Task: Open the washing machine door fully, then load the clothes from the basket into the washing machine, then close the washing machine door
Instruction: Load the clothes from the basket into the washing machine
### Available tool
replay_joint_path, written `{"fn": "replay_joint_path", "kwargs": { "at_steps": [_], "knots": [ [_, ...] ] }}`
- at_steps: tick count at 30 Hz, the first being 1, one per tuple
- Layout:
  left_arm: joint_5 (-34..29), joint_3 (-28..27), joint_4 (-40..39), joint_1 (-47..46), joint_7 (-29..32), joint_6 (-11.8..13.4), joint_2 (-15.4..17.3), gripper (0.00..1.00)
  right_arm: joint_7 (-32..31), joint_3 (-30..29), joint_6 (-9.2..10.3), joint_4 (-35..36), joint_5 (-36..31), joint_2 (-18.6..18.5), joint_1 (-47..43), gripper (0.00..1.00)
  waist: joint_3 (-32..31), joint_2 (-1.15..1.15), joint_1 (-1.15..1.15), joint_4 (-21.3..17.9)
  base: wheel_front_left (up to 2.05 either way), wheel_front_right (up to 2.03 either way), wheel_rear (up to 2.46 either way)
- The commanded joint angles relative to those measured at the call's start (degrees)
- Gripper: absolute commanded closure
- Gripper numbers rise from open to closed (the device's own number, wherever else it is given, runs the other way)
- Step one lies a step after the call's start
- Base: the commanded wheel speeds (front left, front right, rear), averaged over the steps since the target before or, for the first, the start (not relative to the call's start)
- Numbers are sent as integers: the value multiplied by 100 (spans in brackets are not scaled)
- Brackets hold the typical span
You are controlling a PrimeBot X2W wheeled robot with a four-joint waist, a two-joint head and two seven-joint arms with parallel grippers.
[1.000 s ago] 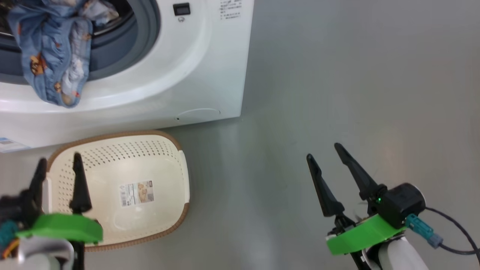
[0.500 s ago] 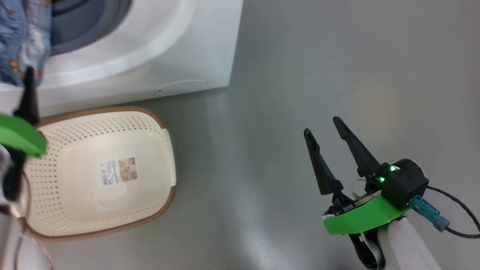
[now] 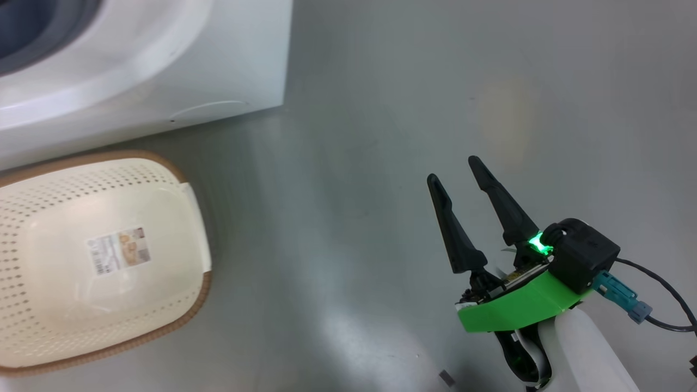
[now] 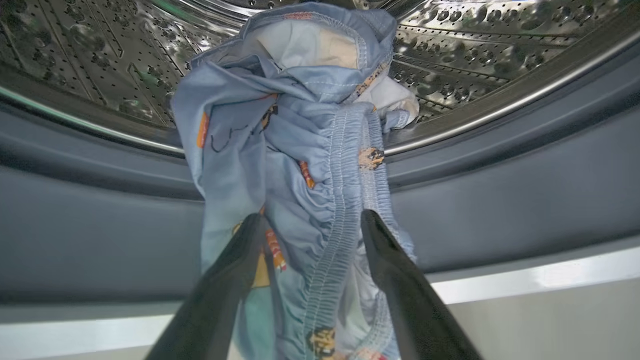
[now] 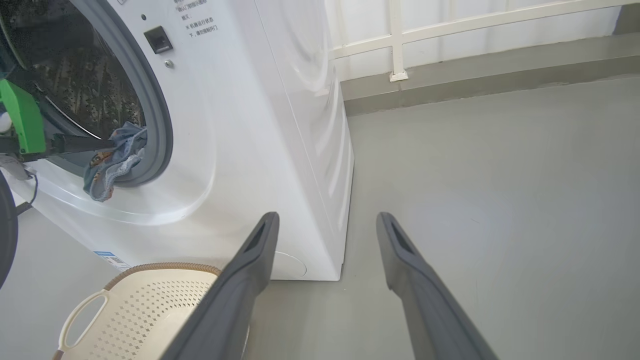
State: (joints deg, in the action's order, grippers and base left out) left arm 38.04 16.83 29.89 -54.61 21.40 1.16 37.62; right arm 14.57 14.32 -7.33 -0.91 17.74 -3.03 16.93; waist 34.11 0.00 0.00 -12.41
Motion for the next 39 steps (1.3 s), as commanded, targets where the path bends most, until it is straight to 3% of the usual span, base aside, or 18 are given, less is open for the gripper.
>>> {"fn": "replay_joint_path", "kwargs": {
  "at_steps": [1,12,13,14,16,26,39],
  "knots": [
    [-68,-167,-65,-182,79,-31,403,0,43,160,-16,134,42,15,28,0,125,0,0,-164,0,0,0],
    [-416,83,96,-623,811,250,757,2,43,221,-16,174,246,15,105,0,321,0,0,-394,0,0,0],
    [-438,103,88,-637,855,284,763,14,43,219,-16,174,251,15,107,0,329,0,0,-392,0,0,0],
    [-460,131,83,-646,915,305,772,60,43,218,-16,173,256,15,110,0,336,0,0,-391,0,0,0],
    [-448,140,60,-660,990,344,769,100,43,215,-16,173,266,15,123,0,349,0,0,-384,0,0,0],
    [-495,65,-235,-869,640,410,807,100,43,197,-16,209,241,15,209,0,471,0,0,-326,0,0,0],
    [-925,-140,-211,-1608,-701,630,924,100,43,354,-16,291,327,15,336,0,764,0,0,-555,0,0,0]
  ]
}}
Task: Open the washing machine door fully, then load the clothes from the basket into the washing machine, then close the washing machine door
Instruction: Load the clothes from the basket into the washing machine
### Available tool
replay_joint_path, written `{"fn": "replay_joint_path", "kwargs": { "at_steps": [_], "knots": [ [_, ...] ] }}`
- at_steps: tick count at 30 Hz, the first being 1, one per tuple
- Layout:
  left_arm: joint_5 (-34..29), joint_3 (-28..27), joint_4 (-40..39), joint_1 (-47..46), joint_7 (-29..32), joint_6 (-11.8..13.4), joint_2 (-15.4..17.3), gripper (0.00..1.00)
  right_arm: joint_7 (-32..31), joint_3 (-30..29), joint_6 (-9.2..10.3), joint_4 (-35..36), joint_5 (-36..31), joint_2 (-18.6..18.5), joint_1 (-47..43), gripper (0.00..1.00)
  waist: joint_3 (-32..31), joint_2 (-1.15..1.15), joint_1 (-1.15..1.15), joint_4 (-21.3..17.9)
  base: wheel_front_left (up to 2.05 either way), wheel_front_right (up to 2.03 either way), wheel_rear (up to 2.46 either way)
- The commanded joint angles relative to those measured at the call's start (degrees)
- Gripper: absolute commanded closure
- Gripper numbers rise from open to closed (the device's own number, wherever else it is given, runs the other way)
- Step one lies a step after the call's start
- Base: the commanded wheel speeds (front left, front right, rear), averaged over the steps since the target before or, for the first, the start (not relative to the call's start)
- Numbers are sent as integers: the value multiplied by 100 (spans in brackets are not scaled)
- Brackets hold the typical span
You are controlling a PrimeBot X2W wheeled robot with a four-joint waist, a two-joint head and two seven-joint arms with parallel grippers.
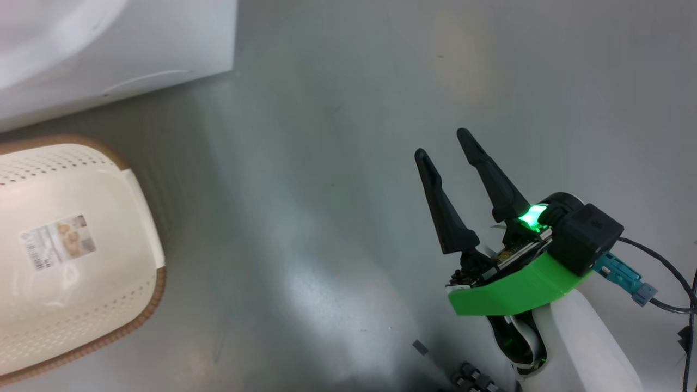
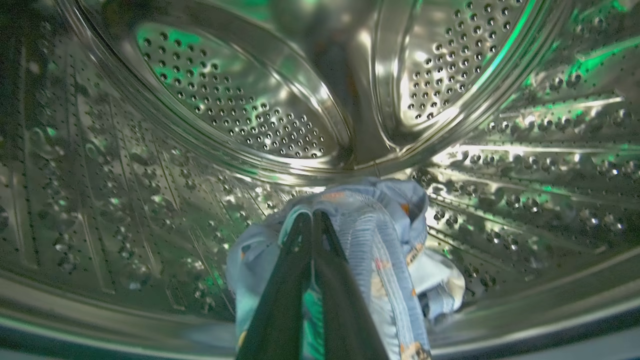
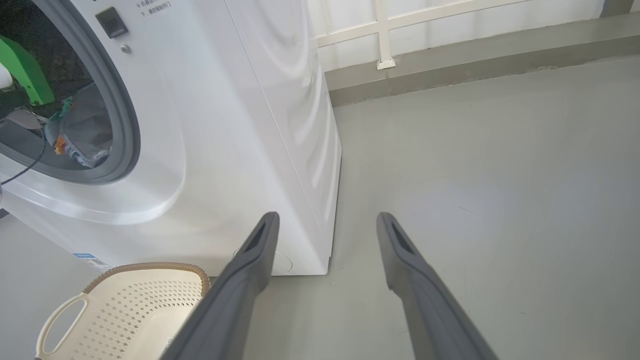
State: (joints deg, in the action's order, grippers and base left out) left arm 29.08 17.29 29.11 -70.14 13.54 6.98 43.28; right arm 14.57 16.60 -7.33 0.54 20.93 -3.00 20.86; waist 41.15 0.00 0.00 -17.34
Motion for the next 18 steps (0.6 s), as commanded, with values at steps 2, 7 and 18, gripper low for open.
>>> {"fn": "replay_joint_path", "kwargs": {
  "at_steps": [2,7,18],
  "knots": [
    [-146,-193,-56,-259,-184,51,399,100,43,162,-16,154,43,13,-43,0,132,0,0,-149,0,0,0],
    [-352,-272,214,-860,-873,60,479,100,43,270,-16,193,161,13,-29,0,327,0,0,-396,0,0,0],
    [-380,-758,718,-2151,-2147,591,298,100,43,577,-16,285,423,13,-47,0,724,0,0,-826,0,0,0]
  ]
}}
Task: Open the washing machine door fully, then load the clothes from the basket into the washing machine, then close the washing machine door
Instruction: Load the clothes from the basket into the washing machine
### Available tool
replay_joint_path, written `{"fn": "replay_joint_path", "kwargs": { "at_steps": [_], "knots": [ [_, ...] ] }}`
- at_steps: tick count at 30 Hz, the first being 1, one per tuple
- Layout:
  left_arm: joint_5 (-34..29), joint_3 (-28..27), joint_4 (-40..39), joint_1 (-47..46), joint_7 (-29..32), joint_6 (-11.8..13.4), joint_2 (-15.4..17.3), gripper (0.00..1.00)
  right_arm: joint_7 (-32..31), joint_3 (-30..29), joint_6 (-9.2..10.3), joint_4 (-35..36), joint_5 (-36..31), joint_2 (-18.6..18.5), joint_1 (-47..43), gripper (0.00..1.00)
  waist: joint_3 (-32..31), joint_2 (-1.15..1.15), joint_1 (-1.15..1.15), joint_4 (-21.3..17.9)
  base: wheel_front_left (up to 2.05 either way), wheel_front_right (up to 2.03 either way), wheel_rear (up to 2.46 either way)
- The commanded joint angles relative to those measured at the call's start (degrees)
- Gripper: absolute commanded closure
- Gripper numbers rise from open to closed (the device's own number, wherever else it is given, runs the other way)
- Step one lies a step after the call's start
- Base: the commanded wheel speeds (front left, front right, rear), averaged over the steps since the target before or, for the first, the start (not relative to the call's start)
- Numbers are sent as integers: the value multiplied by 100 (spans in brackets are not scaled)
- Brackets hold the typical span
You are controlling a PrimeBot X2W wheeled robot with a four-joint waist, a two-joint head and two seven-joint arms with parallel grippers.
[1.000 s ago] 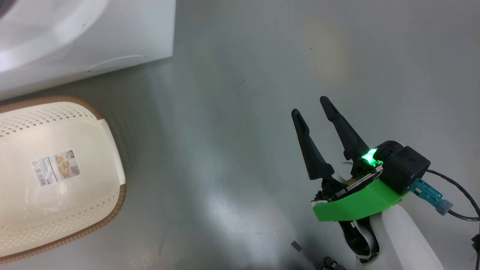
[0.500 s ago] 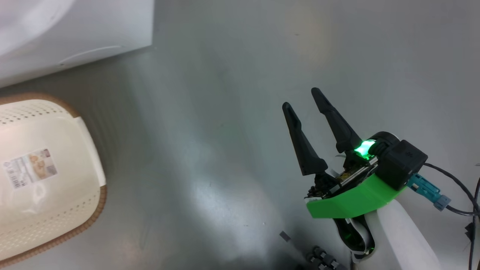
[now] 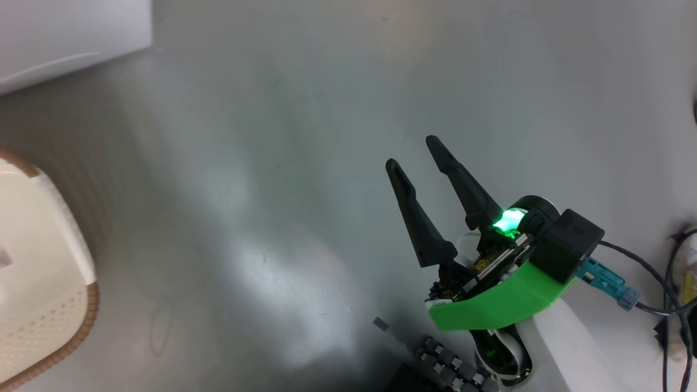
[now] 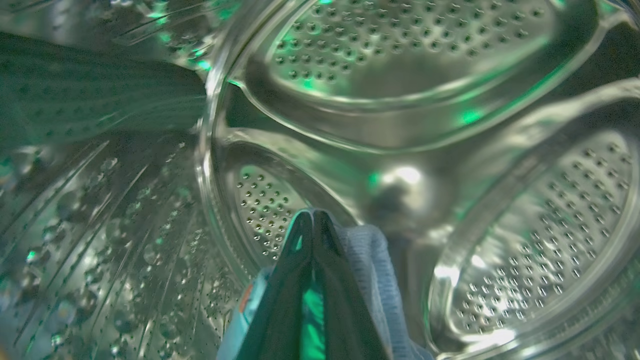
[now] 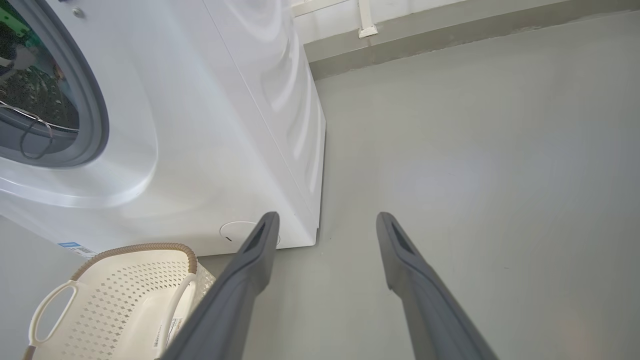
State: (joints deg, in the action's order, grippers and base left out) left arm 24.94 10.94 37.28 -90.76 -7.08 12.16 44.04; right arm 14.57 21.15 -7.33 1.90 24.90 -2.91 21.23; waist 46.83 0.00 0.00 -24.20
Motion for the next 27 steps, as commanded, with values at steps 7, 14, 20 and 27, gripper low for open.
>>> {"fn": "replay_joint_path", "kwargs": {
  "at_steps": [7,14,20,27],
  "knots": [
    [386,-444,392,-254,-346,283,-78,100,43,205,-16,185,66,3,-93,0,274,0,0,-163,0,0,0],
    [363,-133,736,-255,-98,-114,-135,100,43,195,-16,147,-3,3,-87,0,278,0,0,-33,0,0,0],
    [153,271,845,-292,110,-396,-160,0,43,169,-16,98,-34,3,-57,0,193,0,0,99,0,0,0],
    [99,463,1056,-70,56,-521,-233,0,43,63,-16,19,-135,3,-104,0,-54,0,0,284,0,0,0]
  ]
}}
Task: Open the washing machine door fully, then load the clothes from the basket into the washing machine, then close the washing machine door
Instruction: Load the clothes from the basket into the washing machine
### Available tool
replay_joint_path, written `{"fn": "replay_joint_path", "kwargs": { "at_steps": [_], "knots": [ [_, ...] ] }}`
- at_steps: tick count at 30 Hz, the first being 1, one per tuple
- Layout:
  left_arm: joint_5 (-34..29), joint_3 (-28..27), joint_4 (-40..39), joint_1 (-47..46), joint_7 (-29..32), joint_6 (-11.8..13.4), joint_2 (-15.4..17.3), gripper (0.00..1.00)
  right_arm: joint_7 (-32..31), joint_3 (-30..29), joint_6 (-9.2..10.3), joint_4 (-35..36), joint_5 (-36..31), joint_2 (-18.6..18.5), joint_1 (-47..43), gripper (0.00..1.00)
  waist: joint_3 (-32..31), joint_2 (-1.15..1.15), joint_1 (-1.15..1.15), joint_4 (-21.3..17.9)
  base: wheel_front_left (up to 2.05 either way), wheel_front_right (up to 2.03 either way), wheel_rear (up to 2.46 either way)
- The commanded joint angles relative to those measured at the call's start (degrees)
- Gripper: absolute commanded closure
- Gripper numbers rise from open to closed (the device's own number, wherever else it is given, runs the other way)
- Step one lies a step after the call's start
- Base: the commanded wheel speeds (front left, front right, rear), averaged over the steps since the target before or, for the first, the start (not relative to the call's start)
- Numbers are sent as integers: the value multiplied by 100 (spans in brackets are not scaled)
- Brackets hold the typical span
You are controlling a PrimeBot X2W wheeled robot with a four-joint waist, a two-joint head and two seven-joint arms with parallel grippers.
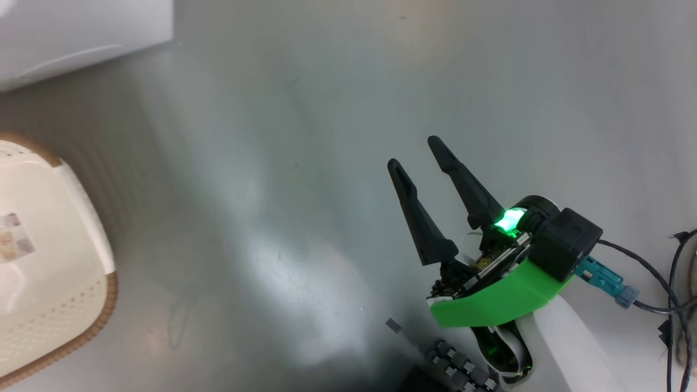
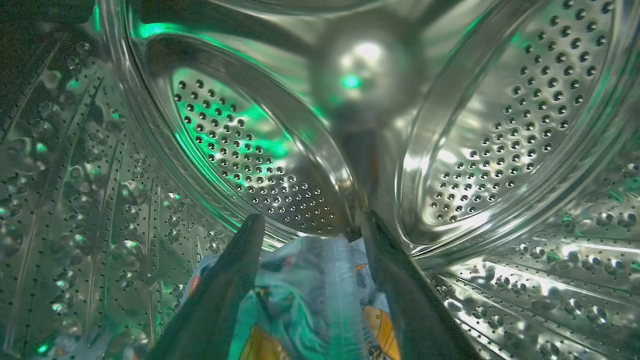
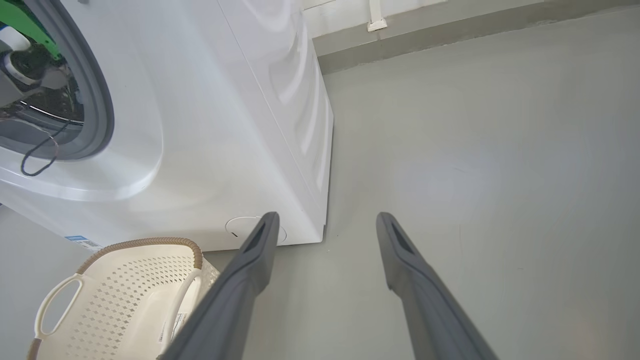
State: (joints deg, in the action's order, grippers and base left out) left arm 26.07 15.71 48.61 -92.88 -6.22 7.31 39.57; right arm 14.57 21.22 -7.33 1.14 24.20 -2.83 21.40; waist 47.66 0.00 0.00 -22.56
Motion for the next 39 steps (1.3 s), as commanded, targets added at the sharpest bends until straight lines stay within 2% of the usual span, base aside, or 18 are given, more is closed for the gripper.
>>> {"fn": "replay_joint_path", "kwargs": {
  "at_steps": [1,12,19,25,28,39],
  "knots": [
    [-18,24,-37,205,-39,-66,188,0,43,30,-16,80,-92,-5,-133,0,-189,0,0,161,0,0,0],
    [424,-57,249,1205,-530,-312,-287,0,43,-246,-16,-97,-400,-5,-306,0,-890,0,0,632,0,0,0],
    [425,-4,-108,1850,-700,-210,-365,0,43,-390,-16,-148,-537,-5,-400,0,-1225,0,0,860,0,0,0],
    [564,-92,-771,2767,-810,-97,-483,0,43,-569,-16,-189,-655,-5,-503,0,-1521,0,0,1099,0,0,0],
    [602,-157,-1299,3373,-847,42,-569,0,43,-677,-16,-207,-744,-5,-560,0,-1668,0,0,1234,0,0,0],
    [139,-435,-3976,6312,-876,947,-1012,0,43,-1101,-16,-258,-1122,-5,-904,0,-2402,0,0,1688,0,0,0]
  ]
}}
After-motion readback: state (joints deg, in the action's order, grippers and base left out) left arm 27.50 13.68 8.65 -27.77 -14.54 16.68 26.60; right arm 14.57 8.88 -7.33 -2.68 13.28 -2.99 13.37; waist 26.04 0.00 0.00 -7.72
